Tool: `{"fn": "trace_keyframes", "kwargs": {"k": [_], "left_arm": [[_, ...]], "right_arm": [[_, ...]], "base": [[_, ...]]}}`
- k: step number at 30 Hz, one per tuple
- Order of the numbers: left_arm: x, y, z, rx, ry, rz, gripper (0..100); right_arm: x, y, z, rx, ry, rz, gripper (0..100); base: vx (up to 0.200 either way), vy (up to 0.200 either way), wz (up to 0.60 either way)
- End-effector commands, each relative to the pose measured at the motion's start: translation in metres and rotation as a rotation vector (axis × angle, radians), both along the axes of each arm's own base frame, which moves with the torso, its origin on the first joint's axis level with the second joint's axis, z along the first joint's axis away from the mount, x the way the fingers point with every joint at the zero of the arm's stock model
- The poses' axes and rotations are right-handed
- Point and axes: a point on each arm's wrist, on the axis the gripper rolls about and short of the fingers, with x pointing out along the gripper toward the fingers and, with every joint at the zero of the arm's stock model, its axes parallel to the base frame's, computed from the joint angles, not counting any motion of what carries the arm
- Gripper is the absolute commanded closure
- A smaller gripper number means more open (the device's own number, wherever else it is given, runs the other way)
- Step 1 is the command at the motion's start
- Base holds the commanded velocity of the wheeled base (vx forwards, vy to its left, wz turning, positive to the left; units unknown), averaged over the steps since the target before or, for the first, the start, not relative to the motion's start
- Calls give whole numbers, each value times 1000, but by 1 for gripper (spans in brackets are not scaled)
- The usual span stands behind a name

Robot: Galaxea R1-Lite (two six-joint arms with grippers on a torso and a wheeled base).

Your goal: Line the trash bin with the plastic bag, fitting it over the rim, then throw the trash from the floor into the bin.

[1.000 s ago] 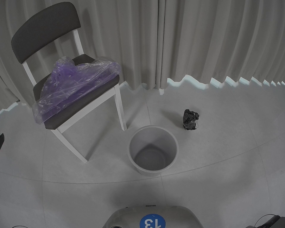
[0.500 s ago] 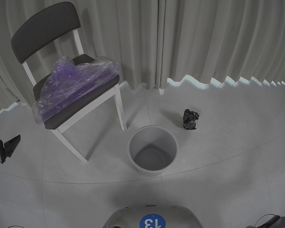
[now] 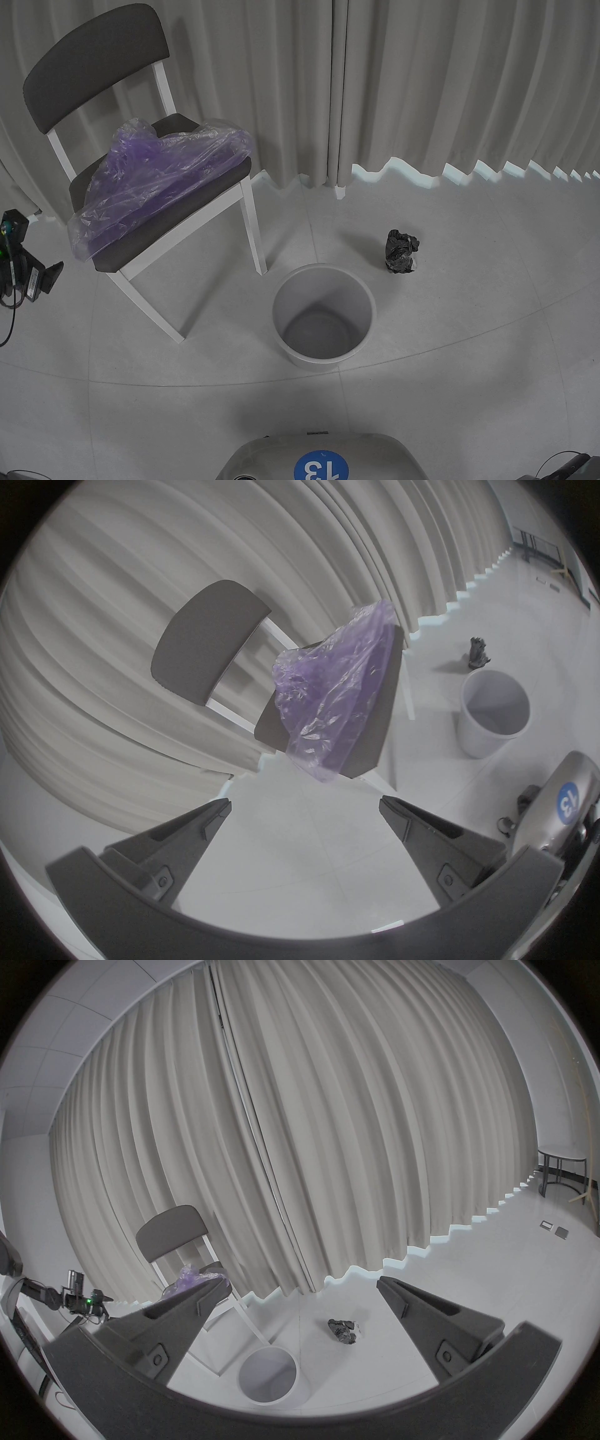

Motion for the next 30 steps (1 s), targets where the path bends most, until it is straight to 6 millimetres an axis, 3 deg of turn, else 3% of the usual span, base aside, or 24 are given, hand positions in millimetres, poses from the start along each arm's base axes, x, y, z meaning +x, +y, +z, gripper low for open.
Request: {"fn": "trace_keyframes", "kwargs": {"k": [1, 12, 30], "left_arm": [[40, 7, -16, 22, 90, 31, 0], [93, 16, -28, 66, 138, 72, 0], [128, 28, -35, 83, 157, 135, 0]], "right_arm": [[-2, 0, 1, -1, -8, -2, 0], [-2, 0, 1, -2, -8, 9, 0], [1, 0, 1, -4, -1, 10, 0]], "base": [[0, 0, 0], [0, 0, 0], [0, 0, 0]]}}
